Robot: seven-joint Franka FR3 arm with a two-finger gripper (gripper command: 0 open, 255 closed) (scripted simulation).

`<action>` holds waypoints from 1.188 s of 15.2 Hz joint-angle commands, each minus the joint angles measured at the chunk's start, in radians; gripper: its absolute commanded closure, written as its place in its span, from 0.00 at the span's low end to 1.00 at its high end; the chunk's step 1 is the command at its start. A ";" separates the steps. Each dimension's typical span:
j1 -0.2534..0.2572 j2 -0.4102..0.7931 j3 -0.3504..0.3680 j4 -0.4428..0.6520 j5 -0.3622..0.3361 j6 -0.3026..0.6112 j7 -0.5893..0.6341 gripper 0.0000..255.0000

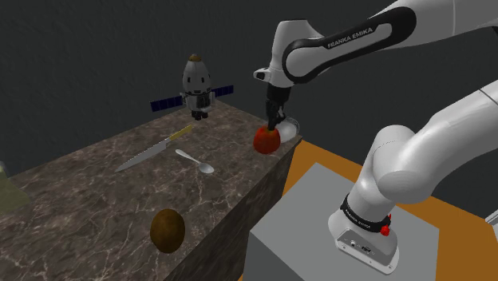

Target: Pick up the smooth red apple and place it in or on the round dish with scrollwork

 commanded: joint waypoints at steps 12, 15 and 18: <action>0.002 -0.060 0.020 0.132 0.008 -0.192 0.004 1.00; 0.003 -0.067 0.024 0.168 0.011 -0.235 0.004 1.00; 0.004 -0.071 0.028 0.205 0.014 -0.276 0.004 1.00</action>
